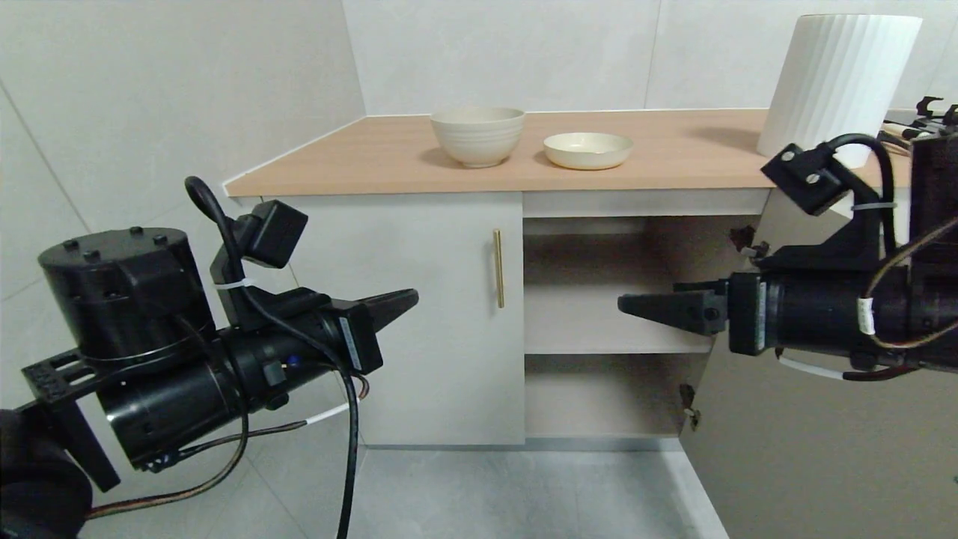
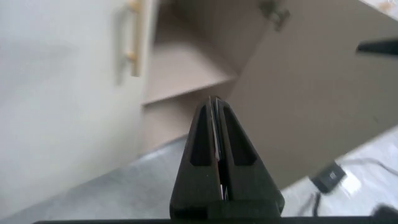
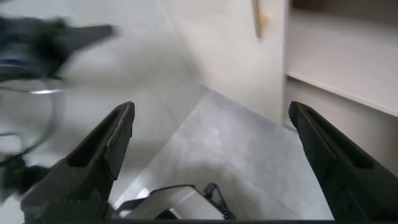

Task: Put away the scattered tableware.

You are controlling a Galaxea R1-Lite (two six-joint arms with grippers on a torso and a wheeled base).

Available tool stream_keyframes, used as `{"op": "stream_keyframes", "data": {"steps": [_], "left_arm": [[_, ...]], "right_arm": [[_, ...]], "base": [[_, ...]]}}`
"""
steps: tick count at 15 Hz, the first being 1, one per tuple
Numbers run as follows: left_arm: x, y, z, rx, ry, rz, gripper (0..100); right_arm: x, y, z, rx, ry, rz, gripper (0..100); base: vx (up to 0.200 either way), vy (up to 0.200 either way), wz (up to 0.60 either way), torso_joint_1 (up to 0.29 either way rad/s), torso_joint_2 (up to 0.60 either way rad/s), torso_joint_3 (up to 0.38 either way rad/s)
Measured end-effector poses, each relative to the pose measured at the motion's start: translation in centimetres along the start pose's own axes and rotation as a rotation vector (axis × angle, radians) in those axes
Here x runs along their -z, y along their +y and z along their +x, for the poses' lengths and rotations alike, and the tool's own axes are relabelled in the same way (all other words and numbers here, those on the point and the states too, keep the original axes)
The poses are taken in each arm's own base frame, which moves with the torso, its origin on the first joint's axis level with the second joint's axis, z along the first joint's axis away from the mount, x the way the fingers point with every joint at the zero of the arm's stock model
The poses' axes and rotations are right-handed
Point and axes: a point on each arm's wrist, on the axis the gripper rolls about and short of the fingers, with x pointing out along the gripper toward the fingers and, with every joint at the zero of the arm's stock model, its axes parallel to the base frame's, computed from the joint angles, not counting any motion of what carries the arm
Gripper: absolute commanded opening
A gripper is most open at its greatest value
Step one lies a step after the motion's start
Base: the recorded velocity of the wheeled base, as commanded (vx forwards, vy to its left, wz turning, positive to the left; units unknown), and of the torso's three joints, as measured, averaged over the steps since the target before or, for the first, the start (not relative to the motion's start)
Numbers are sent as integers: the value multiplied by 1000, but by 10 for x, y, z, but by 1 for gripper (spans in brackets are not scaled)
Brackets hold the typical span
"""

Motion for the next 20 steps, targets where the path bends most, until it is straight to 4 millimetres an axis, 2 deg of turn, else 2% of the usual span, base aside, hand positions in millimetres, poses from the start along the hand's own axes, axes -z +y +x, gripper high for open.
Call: {"op": "stream_keyframes", "data": {"steps": [2,8,20], "left_arm": [[-3,8,-2,-30,-13,10,0],[-21,31,-6,-131,-44,7,0],[-29,30,-11,-136,-79,14,0]], "right_arm": [[2,-6,11,31,20,8,100],[7,-13,26,114,41,15,100],[6,-16,28,122,42,17,100]], "base": [[0,0,0,0,0,0],[0,0,0,0,0,0],[0,0,0,0,0,0]]}}
